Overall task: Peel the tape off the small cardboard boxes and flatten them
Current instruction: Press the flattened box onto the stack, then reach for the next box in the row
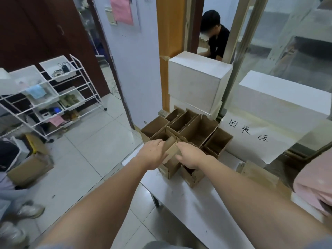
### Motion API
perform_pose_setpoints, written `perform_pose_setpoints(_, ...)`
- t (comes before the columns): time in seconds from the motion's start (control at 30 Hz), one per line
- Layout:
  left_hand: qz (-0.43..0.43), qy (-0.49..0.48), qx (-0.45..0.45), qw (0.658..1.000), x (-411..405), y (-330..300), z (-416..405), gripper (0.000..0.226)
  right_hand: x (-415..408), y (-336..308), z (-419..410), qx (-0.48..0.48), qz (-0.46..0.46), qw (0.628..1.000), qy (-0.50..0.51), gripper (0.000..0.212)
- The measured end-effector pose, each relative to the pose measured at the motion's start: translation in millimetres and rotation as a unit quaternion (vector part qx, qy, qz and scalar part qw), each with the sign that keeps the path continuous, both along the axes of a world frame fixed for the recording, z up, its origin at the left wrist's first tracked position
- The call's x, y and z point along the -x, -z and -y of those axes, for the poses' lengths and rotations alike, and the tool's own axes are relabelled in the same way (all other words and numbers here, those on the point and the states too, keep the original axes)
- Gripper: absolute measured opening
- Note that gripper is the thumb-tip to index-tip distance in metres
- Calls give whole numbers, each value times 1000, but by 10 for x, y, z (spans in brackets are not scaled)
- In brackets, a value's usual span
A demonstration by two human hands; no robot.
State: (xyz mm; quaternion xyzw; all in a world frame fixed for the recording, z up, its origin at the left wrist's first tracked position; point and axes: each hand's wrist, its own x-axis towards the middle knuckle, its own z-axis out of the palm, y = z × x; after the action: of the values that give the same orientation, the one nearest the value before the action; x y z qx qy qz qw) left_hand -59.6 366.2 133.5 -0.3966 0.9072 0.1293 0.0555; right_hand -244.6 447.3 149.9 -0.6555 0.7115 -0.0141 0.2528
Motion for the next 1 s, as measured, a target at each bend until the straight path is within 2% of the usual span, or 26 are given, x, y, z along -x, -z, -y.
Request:
perform_pose_setpoints(0.23,-1,-16,10,1000,-251,-105,284,59,-338,16,405,14,25,1000,3,63)
perform_pose_setpoints(0.37,-11,-11,11,1000,-326,-85,621,50,-488,55,659,5,36,999,34,61)
perform_pose_setpoints(0.53,-16,25,-11,1000,-466,131,1271,58,-687,170,1073,-7,30,992,122,62)
perform_pose_setpoints(0.7,-12,103,-6,995,-636,270,1799,58,-1027,243,1385,-40,22,977,209,63)
perform_pose_setpoints(0.87,-17,148,-47,988,-656,412,2141,63,-1280,398,1557,-59,36,954,293,56)
perform_pose_setpoints(1.0,-52,129,-133,981,-613,656,2284,62,-1376,534,1644,-64,38,941,330,59)
